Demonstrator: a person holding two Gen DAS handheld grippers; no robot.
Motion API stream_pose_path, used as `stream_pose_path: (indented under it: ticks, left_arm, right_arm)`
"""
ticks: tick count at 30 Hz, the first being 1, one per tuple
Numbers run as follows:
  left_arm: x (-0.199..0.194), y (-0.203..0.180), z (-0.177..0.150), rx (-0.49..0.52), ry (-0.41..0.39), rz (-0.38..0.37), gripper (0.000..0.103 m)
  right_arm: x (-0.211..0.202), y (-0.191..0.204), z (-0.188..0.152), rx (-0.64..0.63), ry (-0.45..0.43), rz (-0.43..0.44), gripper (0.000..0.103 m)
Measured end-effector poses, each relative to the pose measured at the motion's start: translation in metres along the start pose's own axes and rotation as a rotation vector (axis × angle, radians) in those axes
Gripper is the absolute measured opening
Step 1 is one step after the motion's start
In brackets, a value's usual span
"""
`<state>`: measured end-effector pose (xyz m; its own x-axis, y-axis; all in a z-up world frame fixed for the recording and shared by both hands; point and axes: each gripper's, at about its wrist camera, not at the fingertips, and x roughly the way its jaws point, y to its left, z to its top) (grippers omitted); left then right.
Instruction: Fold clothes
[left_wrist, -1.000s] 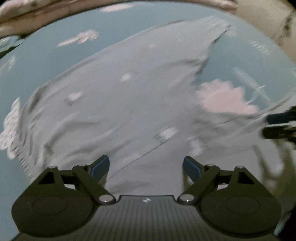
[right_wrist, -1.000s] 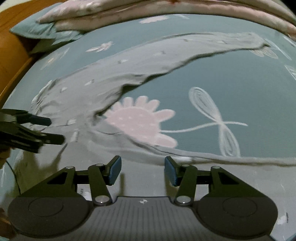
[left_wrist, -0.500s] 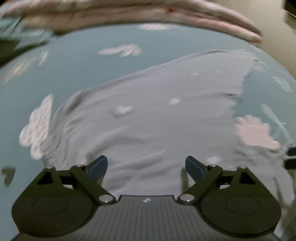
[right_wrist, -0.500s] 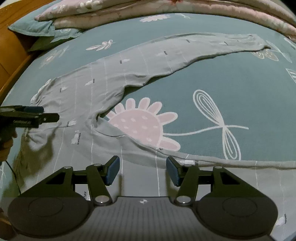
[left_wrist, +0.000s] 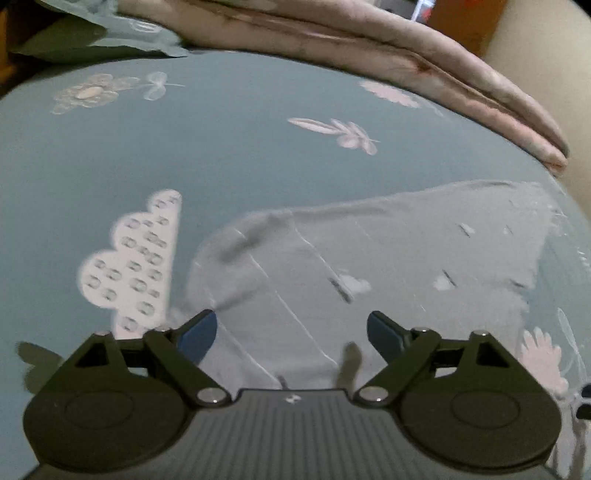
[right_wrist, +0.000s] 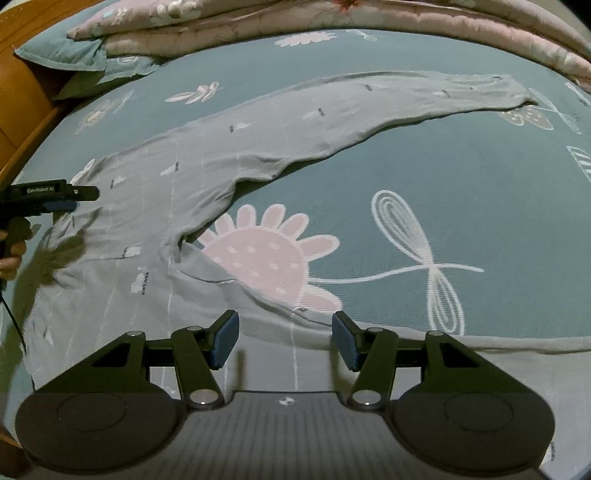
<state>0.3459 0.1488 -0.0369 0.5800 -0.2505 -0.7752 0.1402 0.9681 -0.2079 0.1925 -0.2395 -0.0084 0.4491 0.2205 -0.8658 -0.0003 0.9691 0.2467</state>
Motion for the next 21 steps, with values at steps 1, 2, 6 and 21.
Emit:
stream_pose_path:
  ticks: [1, 2, 6, 21]
  left_arm:
    - [-0.004, 0.0, 0.003, -0.012, -0.006, 0.001, 0.087]
    - [-0.009, -0.002, 0.005, -0.007, -0.01, 0.004, 0.088]
    - [-0.028, -0.036, -0.004, 0.107, 0.008, -0.031, 0.089]
    - [0.007, -0.13, -0.071, 0.502, 0.105, 0.016, 0.092]
  right_arm:
    - [-0.001, -0.002, 0.0, 0.004, 0.0, 0.0, 0.061]
    - [-0.002, -0.004, 0.0, 0.009, -0.001, -0.004, 0.061]
    - [-0.004, -0.013, -0.001, 0.034, -0.001, -0.014, 0.061]
    - [0.03, 0.018, -0.001, 0.005, 0.04, 0.233, 0.061]
